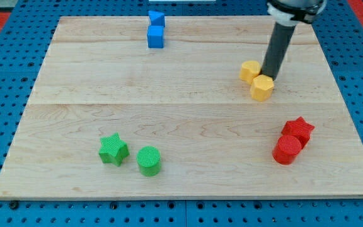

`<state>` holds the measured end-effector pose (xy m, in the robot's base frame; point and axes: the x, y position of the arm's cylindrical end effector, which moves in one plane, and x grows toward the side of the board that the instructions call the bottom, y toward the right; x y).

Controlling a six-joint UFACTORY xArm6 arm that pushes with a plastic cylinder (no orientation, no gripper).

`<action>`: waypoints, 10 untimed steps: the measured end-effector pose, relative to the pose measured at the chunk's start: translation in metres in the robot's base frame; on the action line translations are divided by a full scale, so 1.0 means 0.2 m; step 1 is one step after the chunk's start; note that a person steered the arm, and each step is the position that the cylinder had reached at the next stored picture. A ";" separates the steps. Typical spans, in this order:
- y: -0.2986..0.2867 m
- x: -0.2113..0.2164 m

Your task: Push the yellow heart into the yellow hexagon

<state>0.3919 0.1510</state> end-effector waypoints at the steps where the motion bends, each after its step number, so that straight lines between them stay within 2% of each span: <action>1: -0.10 0.24; 2: -0.06 0.14; 3: 0.02 -0.17; 4: -0.24 -0.21; 5: -0.51 -0.05; 6: -0.59 0.05; 7: -0.82 0.06; 8: -0.87 0.18; 10: -0.43 0.24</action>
<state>0.4408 0.0644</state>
